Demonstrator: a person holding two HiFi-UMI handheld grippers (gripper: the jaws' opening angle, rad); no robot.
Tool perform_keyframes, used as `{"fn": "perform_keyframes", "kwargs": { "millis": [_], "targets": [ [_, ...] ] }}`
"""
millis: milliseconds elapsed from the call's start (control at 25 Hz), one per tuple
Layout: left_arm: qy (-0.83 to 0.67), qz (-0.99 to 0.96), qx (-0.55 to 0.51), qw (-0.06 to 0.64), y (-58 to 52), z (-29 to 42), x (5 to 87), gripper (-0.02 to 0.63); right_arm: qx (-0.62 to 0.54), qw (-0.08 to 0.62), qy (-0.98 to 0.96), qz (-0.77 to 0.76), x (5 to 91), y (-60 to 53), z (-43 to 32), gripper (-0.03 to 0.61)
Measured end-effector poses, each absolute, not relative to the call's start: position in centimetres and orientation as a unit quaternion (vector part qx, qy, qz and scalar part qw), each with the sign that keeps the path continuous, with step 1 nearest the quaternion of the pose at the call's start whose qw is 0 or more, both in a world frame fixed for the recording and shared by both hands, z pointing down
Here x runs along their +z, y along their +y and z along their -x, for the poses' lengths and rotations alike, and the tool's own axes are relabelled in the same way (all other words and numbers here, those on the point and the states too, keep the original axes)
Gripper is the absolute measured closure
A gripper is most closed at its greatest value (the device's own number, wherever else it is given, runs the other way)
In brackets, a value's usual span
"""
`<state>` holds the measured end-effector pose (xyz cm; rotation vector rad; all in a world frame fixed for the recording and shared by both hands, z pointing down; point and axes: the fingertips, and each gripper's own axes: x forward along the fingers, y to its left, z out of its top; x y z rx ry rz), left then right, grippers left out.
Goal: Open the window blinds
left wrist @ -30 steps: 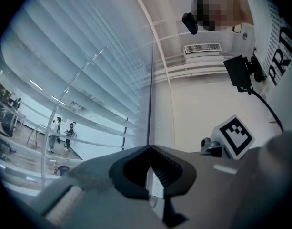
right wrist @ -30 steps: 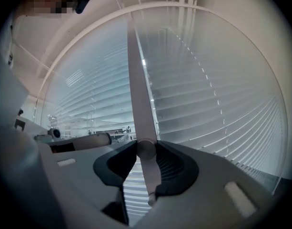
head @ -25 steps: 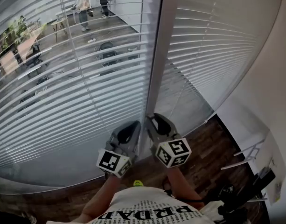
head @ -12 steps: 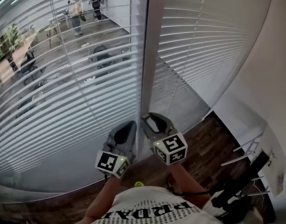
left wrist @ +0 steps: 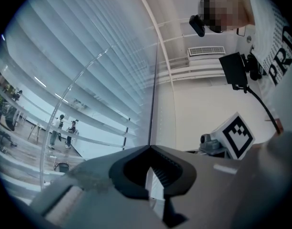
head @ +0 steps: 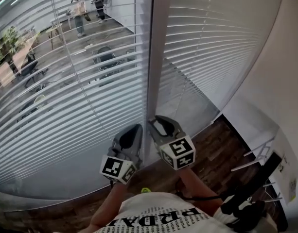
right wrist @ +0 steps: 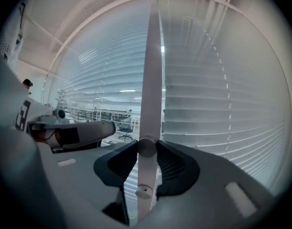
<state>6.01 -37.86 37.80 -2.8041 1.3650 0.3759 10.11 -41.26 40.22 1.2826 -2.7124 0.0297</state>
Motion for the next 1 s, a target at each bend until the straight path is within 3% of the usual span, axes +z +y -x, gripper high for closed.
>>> {"fn": "perform_keyframes", "kwargs": {
  "millis": [1000],
  "targets": [
    [0.445, 0.888, 0.121, 0.001, -37.35, -6.16, 38.19, 0.609, 0.01, 0.054, -0.905, -0.421, 40.19, -40.48, -10.08, 0.453]
  ]
}}
